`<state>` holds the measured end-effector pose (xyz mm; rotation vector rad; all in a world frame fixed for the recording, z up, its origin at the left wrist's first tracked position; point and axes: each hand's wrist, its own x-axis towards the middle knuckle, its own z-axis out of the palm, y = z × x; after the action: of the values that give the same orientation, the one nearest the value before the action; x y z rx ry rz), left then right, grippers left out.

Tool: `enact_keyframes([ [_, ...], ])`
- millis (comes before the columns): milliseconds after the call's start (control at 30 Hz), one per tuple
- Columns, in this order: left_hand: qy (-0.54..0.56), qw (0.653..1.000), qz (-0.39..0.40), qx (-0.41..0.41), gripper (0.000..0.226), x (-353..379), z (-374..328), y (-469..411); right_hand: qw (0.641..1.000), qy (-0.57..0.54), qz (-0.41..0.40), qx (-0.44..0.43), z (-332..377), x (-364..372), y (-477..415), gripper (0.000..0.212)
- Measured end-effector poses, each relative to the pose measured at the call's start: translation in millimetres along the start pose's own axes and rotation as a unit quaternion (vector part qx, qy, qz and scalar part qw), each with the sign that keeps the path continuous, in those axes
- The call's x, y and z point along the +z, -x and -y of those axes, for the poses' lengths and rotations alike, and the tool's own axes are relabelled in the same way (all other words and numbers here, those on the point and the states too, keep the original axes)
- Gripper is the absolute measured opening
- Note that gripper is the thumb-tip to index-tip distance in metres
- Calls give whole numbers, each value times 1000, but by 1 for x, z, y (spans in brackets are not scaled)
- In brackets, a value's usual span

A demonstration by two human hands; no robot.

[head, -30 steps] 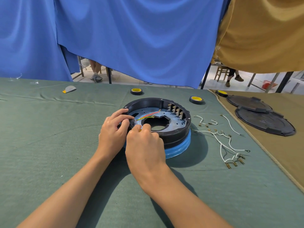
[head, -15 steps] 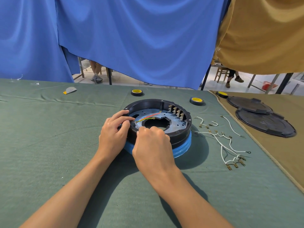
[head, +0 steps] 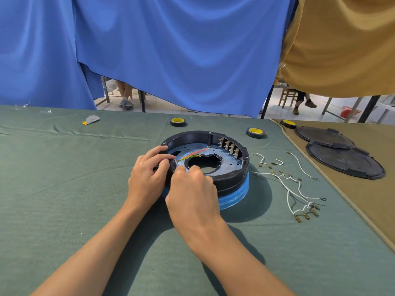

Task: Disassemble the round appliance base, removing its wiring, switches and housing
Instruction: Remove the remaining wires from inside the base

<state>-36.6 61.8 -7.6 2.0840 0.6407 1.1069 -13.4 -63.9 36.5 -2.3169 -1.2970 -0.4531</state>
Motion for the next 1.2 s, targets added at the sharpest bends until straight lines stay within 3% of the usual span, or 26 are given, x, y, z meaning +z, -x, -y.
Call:
enact_keyframes([
  [367, 14, 1000, -11, 3, 30, 2, 4, -2, 995, -97, 8, 35, -21, -7, -4, 20],
  [1200, 5, 1000, -14, -5, 28, 2, -3, 1, 999, -25, 16, 15, 1, -9, 2, 27],
])
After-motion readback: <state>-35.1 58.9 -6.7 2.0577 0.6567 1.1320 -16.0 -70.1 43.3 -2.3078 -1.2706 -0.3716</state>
